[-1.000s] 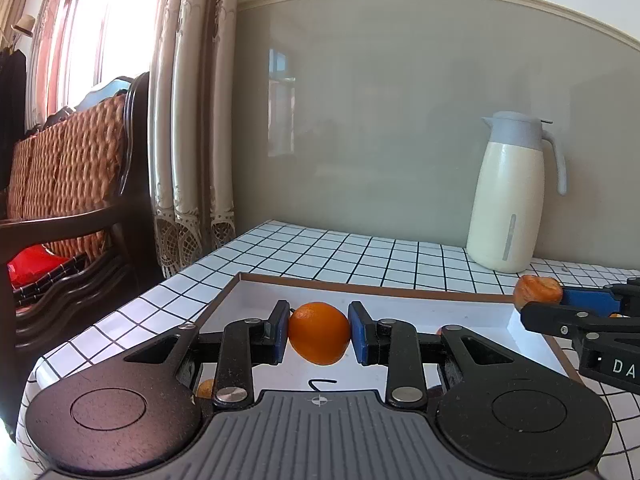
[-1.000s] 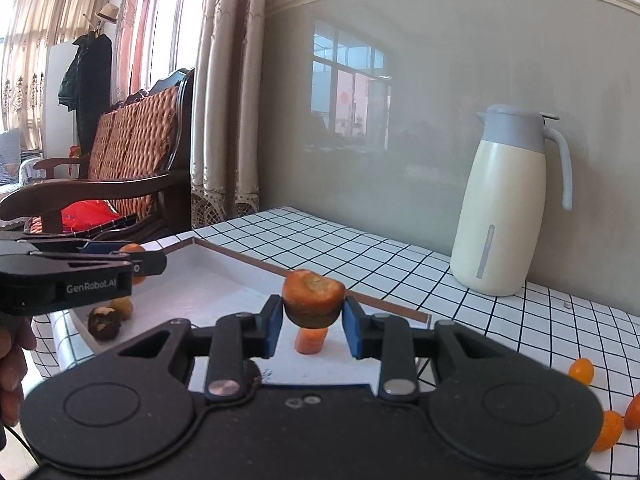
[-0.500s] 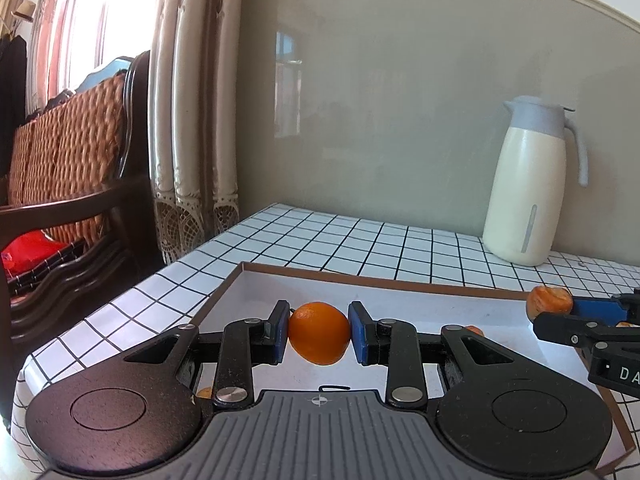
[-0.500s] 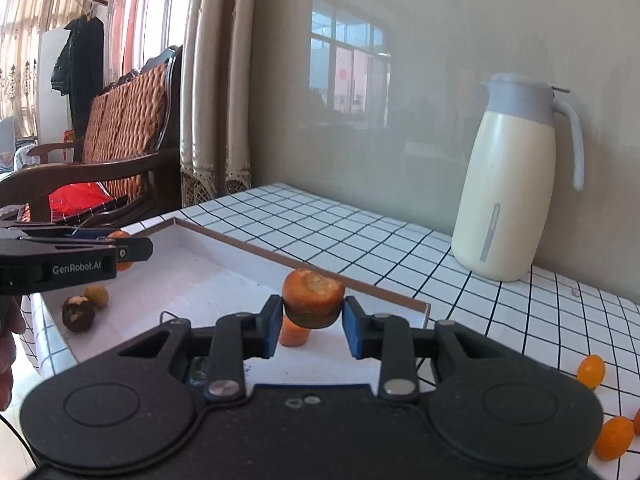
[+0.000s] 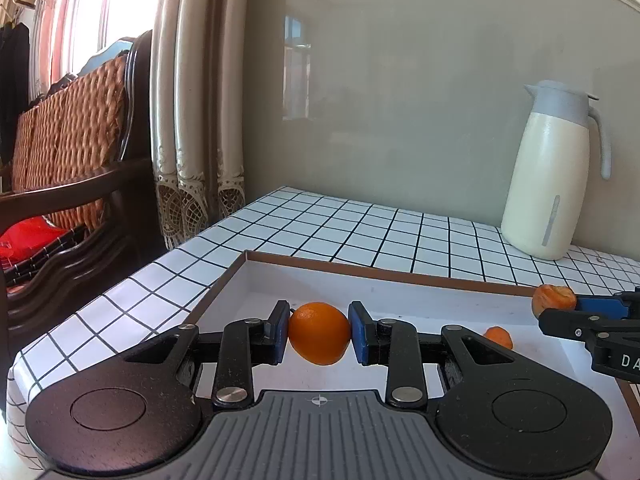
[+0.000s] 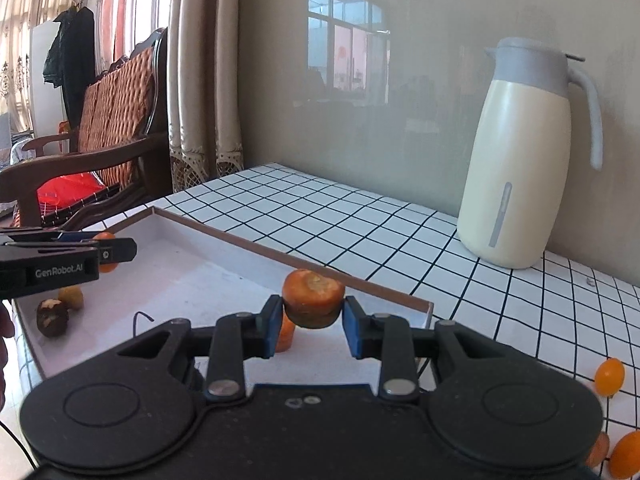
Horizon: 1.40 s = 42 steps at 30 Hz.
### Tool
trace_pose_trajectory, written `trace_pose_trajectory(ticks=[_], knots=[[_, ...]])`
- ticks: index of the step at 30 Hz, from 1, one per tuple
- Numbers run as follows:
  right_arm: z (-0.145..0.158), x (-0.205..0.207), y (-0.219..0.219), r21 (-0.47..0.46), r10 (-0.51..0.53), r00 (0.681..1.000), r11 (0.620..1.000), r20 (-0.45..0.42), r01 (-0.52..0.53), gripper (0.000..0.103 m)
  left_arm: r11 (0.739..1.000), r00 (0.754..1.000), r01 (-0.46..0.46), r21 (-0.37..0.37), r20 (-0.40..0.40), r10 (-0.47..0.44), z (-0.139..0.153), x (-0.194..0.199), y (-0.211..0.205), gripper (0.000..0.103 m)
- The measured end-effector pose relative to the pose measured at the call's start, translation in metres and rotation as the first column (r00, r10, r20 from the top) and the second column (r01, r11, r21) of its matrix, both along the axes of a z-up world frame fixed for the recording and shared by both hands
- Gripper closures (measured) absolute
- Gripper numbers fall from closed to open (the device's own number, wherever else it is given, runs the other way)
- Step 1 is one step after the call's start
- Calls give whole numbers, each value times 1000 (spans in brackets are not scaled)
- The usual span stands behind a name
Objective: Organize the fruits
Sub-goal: 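Lower both held fruits into the tray and open both grippers, then move both open tools back over the remaining fruits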
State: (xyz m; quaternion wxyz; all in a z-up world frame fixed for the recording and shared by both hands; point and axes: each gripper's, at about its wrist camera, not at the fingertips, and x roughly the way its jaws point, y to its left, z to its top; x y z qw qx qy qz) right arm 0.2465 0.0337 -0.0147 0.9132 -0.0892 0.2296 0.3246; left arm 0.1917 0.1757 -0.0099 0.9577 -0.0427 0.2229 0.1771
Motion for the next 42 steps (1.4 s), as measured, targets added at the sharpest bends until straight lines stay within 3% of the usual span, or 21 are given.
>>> trace_pose_trajectory(ticks=[5,6,7,8,9,12,15,29,42], knots=[[0,3,-1,-5,2,1000,1000,7,-2,78,1000,1000,-15,-2,1,15,-1,3,4,70],[1,1,-1,-10,-11,999,1000,41,12,64,1000,999,-30,8,10,30,-1,2,3,70],[2,-1,-2,-7,-35,996,999,84,35,46,999,999,-46,14,28,45,-1,0,4,52],[4,-6,-5,18,-70,987,998,141,68,6,998,996,-64,10,61,63,0,-5,4,10],[6,-9,-9,50,-83,981,996,175,76,7,997,992,-79,4,101,78,3,-10,4,0],[5,-4,-13,63,-109,984,993,138,101,7,993,984,-105,46,152,97,7,-16,0,0],[-1,2,-13,52,-105,991,994,81,101,7,994,987,-100,40,131,94,4,-15,3,0],[2,0,-12,60,-100,993,994,66,96,7,994,991,-93,55,107,87,0,-16,2,0],[20,-32,-38,93,-147,973,987,179,132,6,990,985,-69,127,168,47,14,-39,-34,0]])
